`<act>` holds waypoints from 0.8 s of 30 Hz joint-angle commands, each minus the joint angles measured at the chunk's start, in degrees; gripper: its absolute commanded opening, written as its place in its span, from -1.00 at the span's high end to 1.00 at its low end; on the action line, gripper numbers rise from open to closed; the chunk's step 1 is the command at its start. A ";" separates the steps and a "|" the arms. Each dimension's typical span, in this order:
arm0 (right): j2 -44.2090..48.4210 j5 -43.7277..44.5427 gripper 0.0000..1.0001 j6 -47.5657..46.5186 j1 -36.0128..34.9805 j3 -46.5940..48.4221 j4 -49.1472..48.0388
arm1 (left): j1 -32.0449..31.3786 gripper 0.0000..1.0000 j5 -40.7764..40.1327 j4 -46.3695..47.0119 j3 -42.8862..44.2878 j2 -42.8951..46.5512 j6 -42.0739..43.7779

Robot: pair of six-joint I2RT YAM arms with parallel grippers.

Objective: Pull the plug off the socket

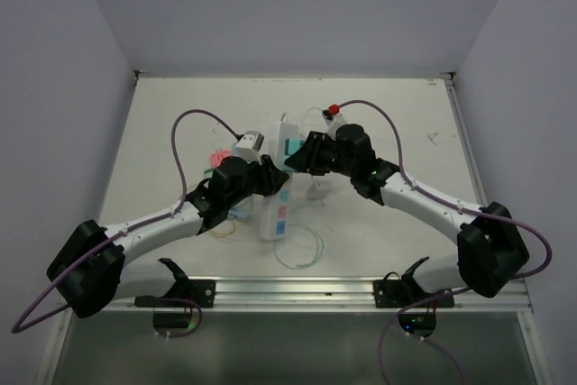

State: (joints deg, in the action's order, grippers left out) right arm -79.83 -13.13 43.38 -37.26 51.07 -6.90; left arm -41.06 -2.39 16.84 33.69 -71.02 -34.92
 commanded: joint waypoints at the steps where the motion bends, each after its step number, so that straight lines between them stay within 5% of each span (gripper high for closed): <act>1: 5.65 -0.50 1.00 -0.75 -0.27 0.35 -1.90 | 0.45 1.00 -7.97 -2.51 0.76 1.94 -0.15; 24: 15.49 4.42 1.00 -6.11 1.66 -2.90 9.27 | 0.63 1.00 -21.33 -11.74 3.48 4.58 -0.15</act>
State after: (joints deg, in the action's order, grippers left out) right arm -67.00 -9.98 38.92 -36.60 48.62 0.69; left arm -41.45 -13.54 6.35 36.21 -67.81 -35.33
